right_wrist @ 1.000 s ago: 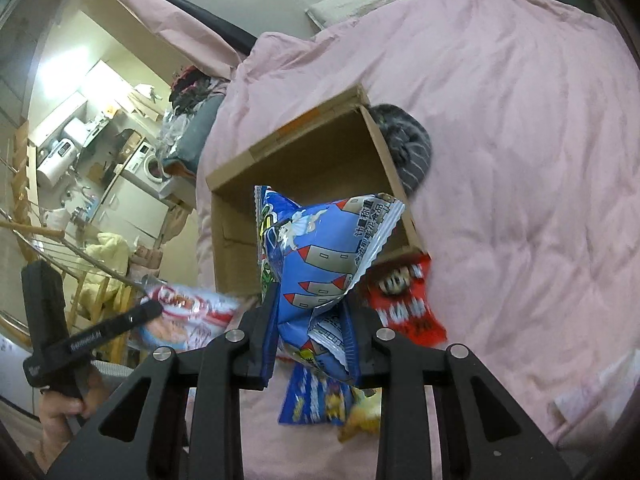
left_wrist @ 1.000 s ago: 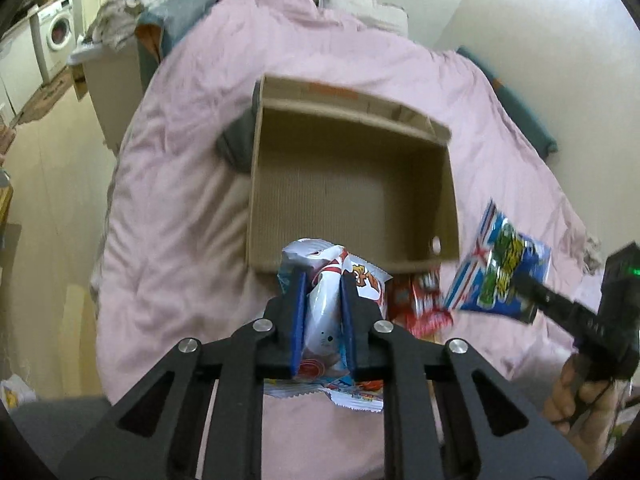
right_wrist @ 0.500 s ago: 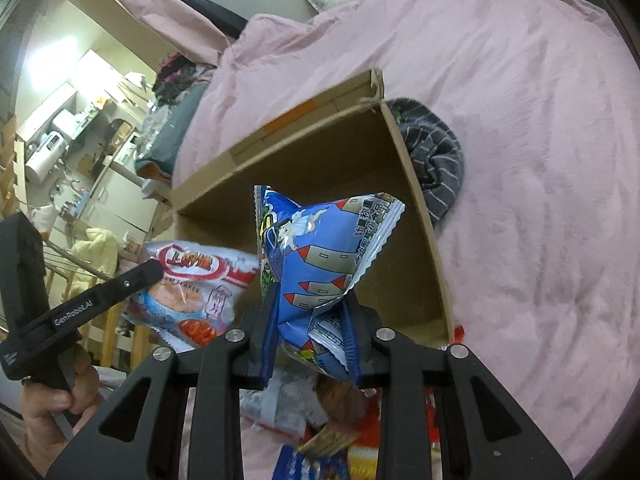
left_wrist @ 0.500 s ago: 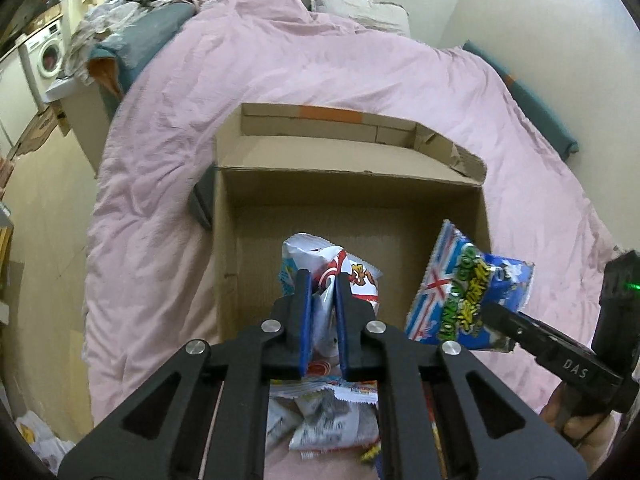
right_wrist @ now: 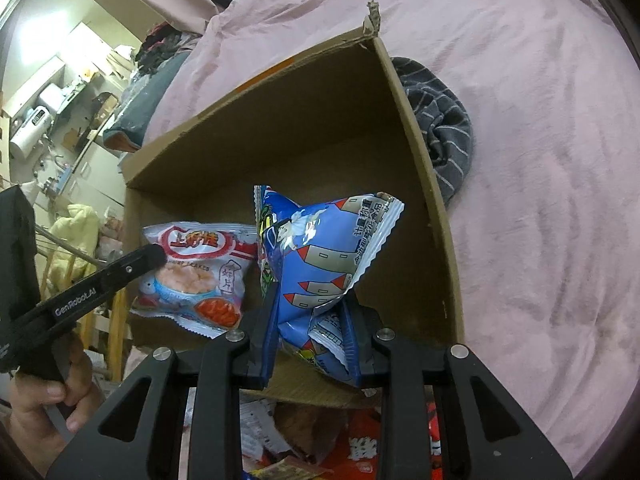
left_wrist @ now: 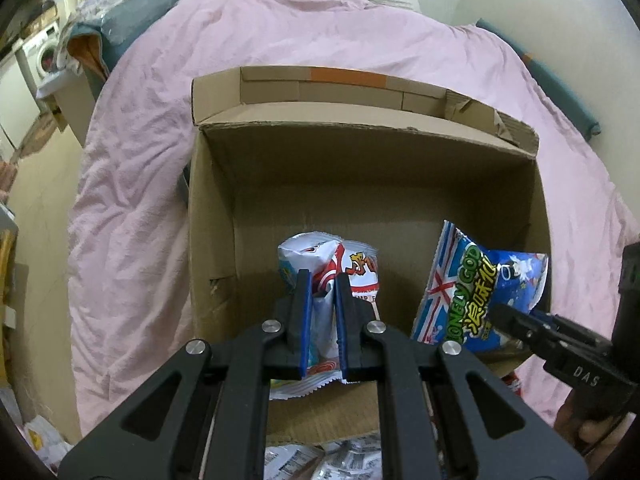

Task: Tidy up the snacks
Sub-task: 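Lower both bags into the box and open both tools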

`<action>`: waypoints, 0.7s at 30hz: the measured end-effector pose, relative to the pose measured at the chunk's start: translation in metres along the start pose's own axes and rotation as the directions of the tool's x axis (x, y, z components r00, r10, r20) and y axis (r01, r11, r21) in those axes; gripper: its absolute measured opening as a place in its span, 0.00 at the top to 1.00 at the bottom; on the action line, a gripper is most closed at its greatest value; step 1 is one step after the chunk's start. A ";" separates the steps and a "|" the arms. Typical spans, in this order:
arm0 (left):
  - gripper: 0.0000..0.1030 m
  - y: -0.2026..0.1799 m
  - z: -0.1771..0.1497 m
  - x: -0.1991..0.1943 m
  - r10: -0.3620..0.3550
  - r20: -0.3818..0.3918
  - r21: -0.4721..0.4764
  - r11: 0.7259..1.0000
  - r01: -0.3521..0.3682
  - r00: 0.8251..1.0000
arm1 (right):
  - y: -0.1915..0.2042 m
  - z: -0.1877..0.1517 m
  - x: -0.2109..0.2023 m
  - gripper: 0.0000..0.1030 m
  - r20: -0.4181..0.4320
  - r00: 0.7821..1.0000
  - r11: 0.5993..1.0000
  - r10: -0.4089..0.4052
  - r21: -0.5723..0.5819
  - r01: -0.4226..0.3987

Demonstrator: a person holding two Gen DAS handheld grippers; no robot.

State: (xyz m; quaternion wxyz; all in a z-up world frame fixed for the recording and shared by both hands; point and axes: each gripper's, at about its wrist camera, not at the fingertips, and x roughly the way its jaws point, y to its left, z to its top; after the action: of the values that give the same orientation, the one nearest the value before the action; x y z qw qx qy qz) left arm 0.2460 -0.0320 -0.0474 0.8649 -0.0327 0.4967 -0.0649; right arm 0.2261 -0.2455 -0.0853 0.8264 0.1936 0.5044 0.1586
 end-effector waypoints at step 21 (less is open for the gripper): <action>0.26 -0.027 0.000 -0.036 0.120 0.204 0.112 0.983 -0.144 0.972 | 0.014 0.001 0.005 0.69 0.005 1.000 0.997 -0.011 -0.083 0.011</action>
State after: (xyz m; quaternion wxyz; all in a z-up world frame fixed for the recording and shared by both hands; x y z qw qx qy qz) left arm 0.2260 -0.0537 -0.0138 0.9124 0.0487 0.4049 -0.0347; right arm 0.2278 -0.2311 -0.0822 0.8357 0.1567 0.4966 0.1743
